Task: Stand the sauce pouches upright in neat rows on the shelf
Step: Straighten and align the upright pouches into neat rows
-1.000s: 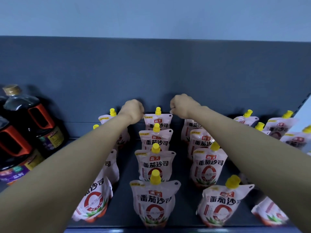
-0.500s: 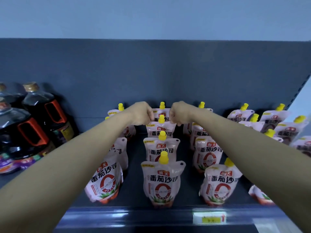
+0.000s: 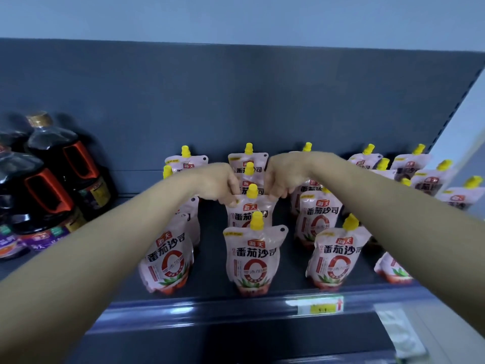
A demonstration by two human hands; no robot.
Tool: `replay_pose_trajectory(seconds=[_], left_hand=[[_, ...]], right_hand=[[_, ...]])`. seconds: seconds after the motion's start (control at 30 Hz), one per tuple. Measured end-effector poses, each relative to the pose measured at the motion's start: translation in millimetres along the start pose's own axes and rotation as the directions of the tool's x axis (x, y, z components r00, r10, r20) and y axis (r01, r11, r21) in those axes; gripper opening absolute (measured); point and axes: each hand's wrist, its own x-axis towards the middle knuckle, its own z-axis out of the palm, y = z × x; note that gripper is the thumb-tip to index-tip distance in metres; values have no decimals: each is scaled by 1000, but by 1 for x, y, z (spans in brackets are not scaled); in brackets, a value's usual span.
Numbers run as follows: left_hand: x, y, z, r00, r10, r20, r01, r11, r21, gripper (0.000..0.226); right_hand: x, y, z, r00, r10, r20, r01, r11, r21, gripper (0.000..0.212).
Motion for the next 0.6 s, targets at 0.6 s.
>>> replay_pose_trajectory(seconds=[0.6], left_hand=[[-37,14,-2,978,204,-53,-208,974,-88,15]], right_hand=[[-52,-3,21,988,59,-144,-15,958,287,9]])
